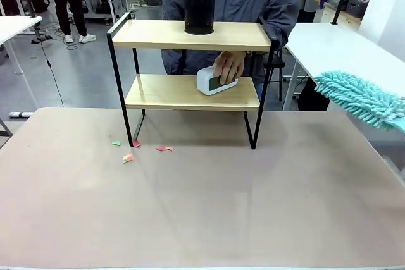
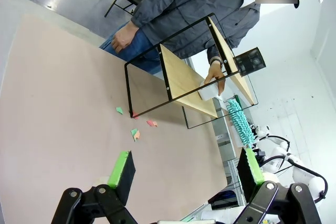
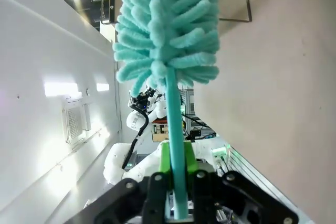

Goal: Clean the shelf.
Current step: Hand the Duster back to the human.

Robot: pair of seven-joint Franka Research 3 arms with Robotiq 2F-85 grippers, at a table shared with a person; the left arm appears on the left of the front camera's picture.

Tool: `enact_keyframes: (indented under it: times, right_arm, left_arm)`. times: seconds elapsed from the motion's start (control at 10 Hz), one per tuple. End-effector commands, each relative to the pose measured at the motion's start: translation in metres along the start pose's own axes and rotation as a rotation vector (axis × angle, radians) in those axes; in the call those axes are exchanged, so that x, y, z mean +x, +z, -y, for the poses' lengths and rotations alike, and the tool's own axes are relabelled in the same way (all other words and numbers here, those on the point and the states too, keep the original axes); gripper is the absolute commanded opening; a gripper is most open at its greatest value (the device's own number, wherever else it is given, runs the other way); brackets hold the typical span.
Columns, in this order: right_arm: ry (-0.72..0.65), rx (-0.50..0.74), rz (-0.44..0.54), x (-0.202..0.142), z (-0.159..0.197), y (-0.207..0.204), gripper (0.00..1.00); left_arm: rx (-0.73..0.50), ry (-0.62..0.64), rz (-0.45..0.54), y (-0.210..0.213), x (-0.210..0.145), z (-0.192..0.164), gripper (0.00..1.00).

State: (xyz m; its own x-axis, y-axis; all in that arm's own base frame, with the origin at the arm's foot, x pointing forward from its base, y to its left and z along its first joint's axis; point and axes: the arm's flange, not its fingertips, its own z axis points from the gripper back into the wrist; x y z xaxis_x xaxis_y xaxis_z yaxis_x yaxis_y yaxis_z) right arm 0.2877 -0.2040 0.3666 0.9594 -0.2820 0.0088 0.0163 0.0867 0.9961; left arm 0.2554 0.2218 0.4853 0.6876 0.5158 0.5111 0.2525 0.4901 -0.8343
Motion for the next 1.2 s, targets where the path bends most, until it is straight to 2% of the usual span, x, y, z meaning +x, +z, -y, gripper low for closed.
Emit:
enact_keyframes:
  times: [0.0,0.2,0.3,0.4,0.5,0.6,0.7,0.8,0.9,1.1]
  right_arm:
    - [0.028,0.025,0.005,0.003,-0.001,0.003,0.0]
    - [0.028,0.025,0.005,0.003,-0.001,0.003,0.0]
    - [-0.001,0.0,0.0,0.0,0.0,0.0,0.13]
    - [0.044,0.058,-0.046,-0.003,-0.003,0.007,0.13]
    - [0.137,0.112,-0.006,-0.004,-0.025,0.008,0.13]
    - [0.255,0.2,-0.002,-0.009,-0.056,0.012,0.13]
    - [0.373,0.212,-0.055,-0.02,-0.089,0.009,0.13]
    - [0.453,0.158,-0.177,-0.033,-0.121,-0.006,0.13]
    - [0.496,0.081,-0.38,-0.045,-0.139,-0.028,0.13]
    - [0.587,-0.161,-0.744,-0.078,-0.151,-0.072,0.13]
  left_arm:
    - [-0.016,-0.024,0.014,-0.001,-0.001,0.0,1.0]
    - [-0.016,-0.024,0.014,-0.001,-0.001,0.0,1.0]
    - [-0.016,-0.024,0.014,-0.001,-0.001,0.0,1.0]
    - [0.0,0.0,0.0,0.0,0.0,0.0,1.0]
    - [-0.069,-0.074,-0.008,0.0,0.014,0.031,1.0]
    - [-0.162,-0.092,-0.037,-0.007,0.024,0.065,1.0]
    - [-0.236,-0.116,-0.073,-0.017,0.031,0.097,1.0]
    - [-0.284,-0.184,-0.117,-0.033,0.026,0.13,1.0]
    - [-0.349,-0.208,-0.225,-0.051,0.014,0.154,1.0]
    - [-0.412,-0.286,-0.472,-0.096,-0.028,0.191,1.0]
